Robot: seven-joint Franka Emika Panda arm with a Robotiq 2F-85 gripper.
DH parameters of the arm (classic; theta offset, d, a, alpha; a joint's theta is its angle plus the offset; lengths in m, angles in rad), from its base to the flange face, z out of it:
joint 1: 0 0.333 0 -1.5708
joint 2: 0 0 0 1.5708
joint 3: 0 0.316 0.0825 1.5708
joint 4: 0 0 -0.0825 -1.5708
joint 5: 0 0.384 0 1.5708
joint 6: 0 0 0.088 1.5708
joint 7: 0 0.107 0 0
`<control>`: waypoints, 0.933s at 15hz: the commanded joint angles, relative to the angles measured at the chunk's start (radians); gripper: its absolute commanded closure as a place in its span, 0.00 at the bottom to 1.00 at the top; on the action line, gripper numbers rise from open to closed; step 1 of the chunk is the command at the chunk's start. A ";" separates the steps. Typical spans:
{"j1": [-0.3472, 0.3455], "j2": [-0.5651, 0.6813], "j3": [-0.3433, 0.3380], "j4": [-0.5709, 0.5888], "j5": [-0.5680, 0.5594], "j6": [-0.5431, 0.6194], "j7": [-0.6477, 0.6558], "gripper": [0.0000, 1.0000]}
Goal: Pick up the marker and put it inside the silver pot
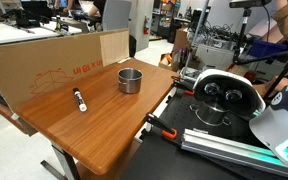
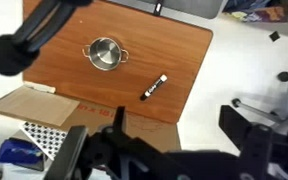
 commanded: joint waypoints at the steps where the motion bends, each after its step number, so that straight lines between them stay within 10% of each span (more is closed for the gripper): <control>1: 0.017 0.002 -0.014 0.005 -0.005 -0.003 0.005 0.00; 14: 0.010 0.060 -0.011 0.022 -0.009 0.046 0.057 0.00</control>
